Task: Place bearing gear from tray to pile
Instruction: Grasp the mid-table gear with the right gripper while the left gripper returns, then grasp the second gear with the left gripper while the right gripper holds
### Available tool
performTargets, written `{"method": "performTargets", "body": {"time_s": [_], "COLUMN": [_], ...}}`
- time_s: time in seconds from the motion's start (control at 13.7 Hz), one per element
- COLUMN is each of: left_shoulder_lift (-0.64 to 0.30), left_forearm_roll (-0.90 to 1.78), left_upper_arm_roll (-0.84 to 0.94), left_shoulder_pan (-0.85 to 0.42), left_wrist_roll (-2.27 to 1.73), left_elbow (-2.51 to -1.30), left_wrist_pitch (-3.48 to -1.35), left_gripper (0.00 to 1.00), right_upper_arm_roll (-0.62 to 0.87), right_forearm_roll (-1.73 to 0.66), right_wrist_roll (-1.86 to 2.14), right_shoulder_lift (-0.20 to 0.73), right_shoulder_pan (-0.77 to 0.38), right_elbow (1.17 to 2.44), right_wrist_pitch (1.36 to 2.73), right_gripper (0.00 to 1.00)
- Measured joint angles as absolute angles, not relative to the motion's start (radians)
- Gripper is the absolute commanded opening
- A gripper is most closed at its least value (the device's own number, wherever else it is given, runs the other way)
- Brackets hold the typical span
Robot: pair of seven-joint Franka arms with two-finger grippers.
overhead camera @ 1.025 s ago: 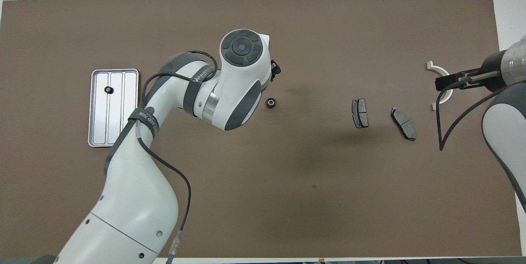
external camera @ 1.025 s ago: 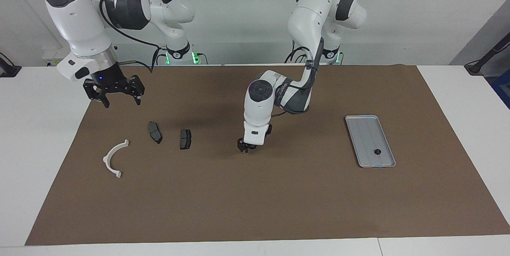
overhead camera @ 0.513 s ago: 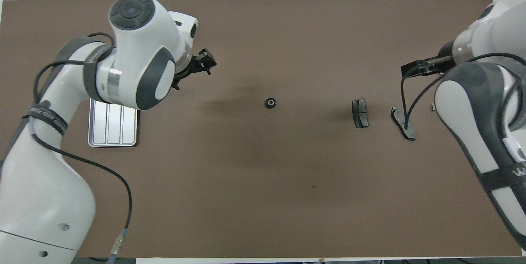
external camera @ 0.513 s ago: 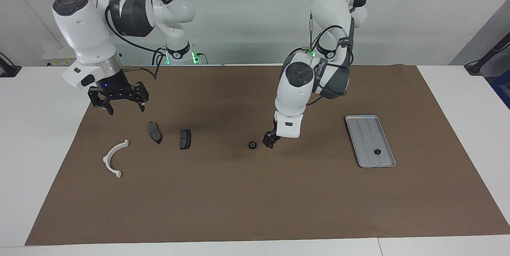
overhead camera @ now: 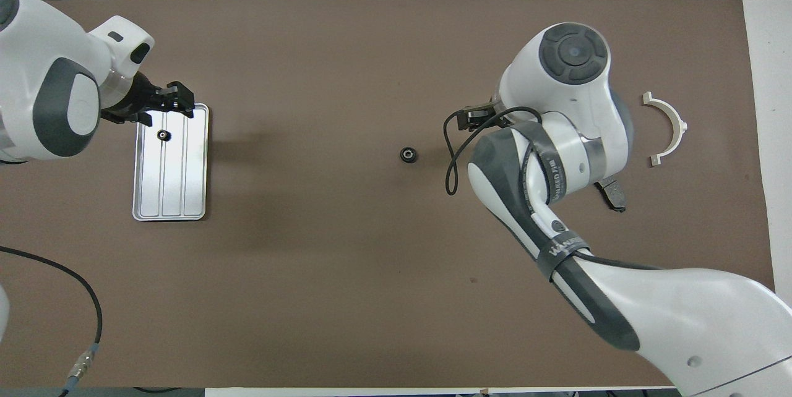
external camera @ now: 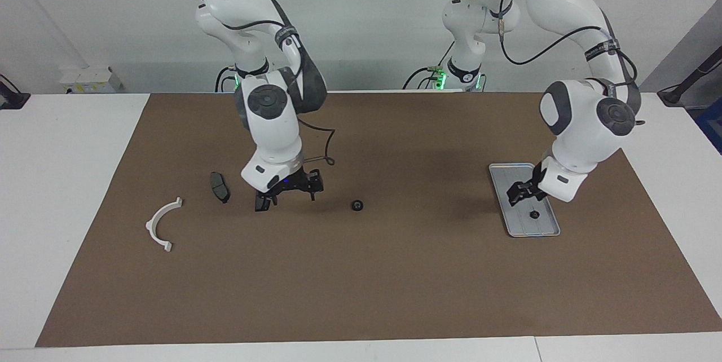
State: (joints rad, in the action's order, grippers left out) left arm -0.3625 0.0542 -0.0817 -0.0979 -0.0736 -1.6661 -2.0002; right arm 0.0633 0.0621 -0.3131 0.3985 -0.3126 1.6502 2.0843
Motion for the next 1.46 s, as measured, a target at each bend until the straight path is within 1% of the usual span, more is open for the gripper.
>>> {"method": "performTargets", "body": {"time_s": [0.07, 0.15, 0.22, 0.44, 0.66, 0.88, 1.46], "left_shoulder_lift": [-0.362, -0.362, -0.362, -0.362, -0.364, -0.375, -0.383], "left_forearm_roll": [0.038, 0.029, 0.023, 0.02, 0.02, 0.02, 0.02], "left_upper_arm_roll": [-0.082, -0.081, -0.08, -0.08, -0.079, -0.078, -0.065], "left_shoulder_pan": [-0.075, -0.066, -0.061, -0.037, -0.024, -0.024, -0.027], "left_wrist_roll": [-0.031, -0.014, -0.009, 0.035, 0.05, 0.045, -0.021], "left_elbow": [-1.691, -1.722, -1.751, -1.781, -1.793, -1.821, -1.875], "left_wrist_pitch": [-2.042, -2.088, -2.126, -2.174, -2.217, -2.271, -2.345], "left_gripper": [0.67, 0.61, 0.58, 0.58, 0.58, 0.58, 0.57], "right_upper_arm_roll": [0.063, 0.063, 0.064, 0.064, 0.064, 0.061, 0.06], "right_forearm_roll": [0.079, 0.103, 0.118, 0.124, 0.127, 0.127, 0.127], "right_wrist_roll": [-0.359, -0.409, -0.454, -0.563, -0.622, -0.622, -0.622], "right_shoulder_lift": [0.405, 0.406, 0.406, 0.42, 0.468, 0.496, 0.526], "right_shoulder_pan": [-0.339, -0.36, -0.378, -0.452, -0.507, -0.513, -0.518], "right_elbow": [1.638, 1.629, 1.623, 1.621, 1.613, 1.597, 1.599], "right_wrist_pitch": [2.085, 2.085, 2.086, 2.098, 2.116, 2.174, 2.203], "right_gripper": [1.0, 1.0, 1.0, 1.0, 1.0, 1.0, 1.0]}}
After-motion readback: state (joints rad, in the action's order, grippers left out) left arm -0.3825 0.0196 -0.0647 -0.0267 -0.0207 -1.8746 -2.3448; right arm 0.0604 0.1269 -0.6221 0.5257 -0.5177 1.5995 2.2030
